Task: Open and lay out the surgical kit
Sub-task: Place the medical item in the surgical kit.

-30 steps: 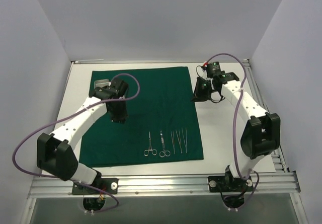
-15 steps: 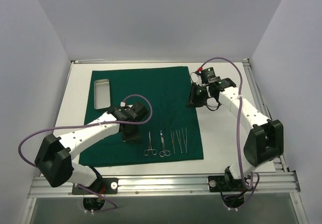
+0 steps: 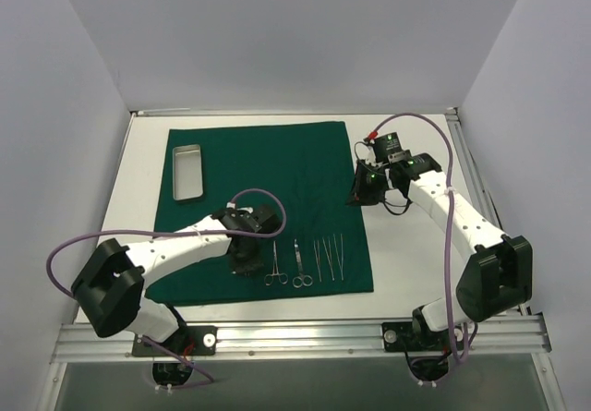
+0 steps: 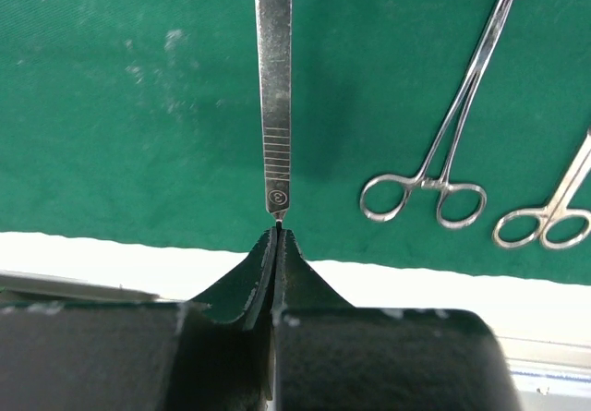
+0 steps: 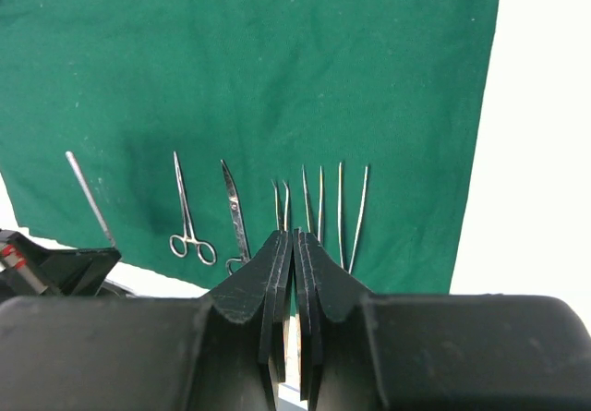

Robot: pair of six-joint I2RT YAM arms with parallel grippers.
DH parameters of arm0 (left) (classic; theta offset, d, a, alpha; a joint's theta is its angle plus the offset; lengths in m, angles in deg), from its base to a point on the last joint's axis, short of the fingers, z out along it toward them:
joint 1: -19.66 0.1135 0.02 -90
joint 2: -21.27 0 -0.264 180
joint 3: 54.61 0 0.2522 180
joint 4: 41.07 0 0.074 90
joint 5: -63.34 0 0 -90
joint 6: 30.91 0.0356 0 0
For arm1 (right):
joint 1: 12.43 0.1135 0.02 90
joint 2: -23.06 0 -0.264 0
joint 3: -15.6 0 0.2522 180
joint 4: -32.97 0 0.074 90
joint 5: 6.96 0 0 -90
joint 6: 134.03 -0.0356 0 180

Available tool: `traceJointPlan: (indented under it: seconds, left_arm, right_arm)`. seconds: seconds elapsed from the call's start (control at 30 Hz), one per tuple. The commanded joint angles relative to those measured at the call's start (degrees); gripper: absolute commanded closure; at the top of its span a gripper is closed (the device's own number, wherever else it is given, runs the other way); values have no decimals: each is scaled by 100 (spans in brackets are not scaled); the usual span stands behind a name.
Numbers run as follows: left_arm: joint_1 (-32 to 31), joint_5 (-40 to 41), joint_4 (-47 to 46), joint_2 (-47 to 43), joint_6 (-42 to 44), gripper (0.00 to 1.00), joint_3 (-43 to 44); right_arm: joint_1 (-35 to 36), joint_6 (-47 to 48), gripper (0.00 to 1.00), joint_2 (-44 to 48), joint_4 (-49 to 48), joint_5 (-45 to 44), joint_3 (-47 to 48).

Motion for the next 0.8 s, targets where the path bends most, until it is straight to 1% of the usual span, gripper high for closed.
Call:
traceJointPlan:
  seconds: [0.0,0.37,0.77]
  left_arm:
    - [-25,76,-461,246,20,98,-20]
    - [-8,-135,-839,607,363,98,24]
    - [-8,-346,-813,818,486,98,-64]
  right_arm:
    - [18,-44,93,253,124,-112,-5]
    - [18,-79,93,350,195,-182,-22]
    - [18,-123,93,447,142,-182,-180]
